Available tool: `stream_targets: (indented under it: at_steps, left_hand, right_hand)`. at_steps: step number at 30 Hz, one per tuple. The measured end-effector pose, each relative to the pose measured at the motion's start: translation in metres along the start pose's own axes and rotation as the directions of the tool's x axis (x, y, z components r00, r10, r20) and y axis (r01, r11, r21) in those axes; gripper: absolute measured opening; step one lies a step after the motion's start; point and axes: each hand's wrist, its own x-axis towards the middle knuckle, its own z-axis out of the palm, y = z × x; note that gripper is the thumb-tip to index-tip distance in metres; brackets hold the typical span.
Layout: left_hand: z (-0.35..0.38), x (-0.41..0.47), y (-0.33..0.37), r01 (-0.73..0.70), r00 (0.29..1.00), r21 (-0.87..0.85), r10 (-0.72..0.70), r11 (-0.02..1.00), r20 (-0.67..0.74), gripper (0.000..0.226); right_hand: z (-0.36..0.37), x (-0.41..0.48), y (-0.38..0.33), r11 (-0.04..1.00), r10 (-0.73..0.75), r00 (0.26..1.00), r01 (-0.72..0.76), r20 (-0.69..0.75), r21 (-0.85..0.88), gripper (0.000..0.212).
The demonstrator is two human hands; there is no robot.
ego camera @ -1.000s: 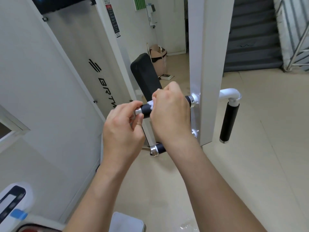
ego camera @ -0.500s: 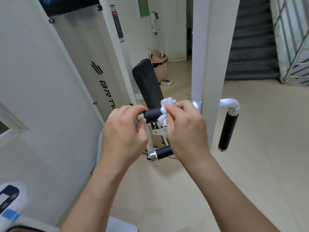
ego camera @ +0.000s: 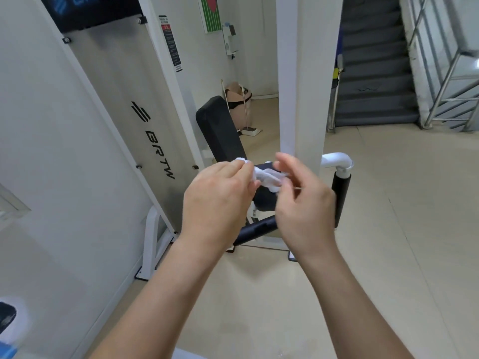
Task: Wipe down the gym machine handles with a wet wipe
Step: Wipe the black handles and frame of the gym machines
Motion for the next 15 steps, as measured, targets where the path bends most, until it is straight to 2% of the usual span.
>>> stream_targets:
  at_steps: [2, 4, 6, 8, 10, 11, 13, 15]
  left_hand:
    - [-0.001, 0.008, 0.000, -0.008, 0.999, 0.120, 0.002, 0.993, 0.053, 0.014]
    - [-0.007, 0.020, 0.007, 0.022, 0.987, 0.199, -0.053, 0.980, 0.150, 0.015]
    - [-0.009, 0.033, 0.008, 0.106, 0.969, 0.128, -0.132, 0.986, 0.208, 0.015]
    - [-0.011, 0.050, 0.005, 0.215, 0.939, -0.021, -0.201, 0.976, 0.278, 0.029]
    - [-0.008, 0.055, 0.007, 0.264, 0.929, -0.153, -0.208, 0.952, 0.308, 0.032]
    - [-0.005, 0.050, 0.011, 0.223, 0.946, -0.160, -0.174, 0.962, 0.274, 0.026]
    - [0.007, 0.030, 0.019, 0.056, 0.989, -0.062, -0.047, 0.996, 0.138, 0.012]
    - [0.024, 0.009, 0.020, -0.085, 0.996, -0.036, 0.084, 0.996, -0.043, 0.017]
  right_hand:
    - [-0.009, 0.001, 0.014, 0.997, 0.027, 0.991, -0.037, -0.133, -0.070, 0.033]
    - [-0.013, 0.003, 0.025, 0.990, 0.081, 0.983, -0.098, -0.163, -0.100, 0.034]
    - [-0.011, 0.005, 0.031, 0.990, 0.106, 0.983, -0.120, -0.153, -0.080, 0.040]
    - [-0.007, 0.005, 0.034, 0.991, 0.100, 0.981, -0.114, -0.165, -0.076, 0.043]
    - [-0.005, 0.005, 0.035, 0.987, 0.113, 0.976, -0.132, -0.188, -0.094, 0.044]
    - [-0.005, 0.006, 0.036, 0.986, 0.116, 0.975, -0.136, -0.192, -0.095, 0.045]
    - [-0.008, 0.008, 0.039, 0.989, 0.105, 0.978, -0.121, -0.178, -0.080, 0.046]
    - [-0.010, 0.008, 0.040, 0.991, 0.089, 0.984, -0.103, -0.156, -0.087, 0.045]
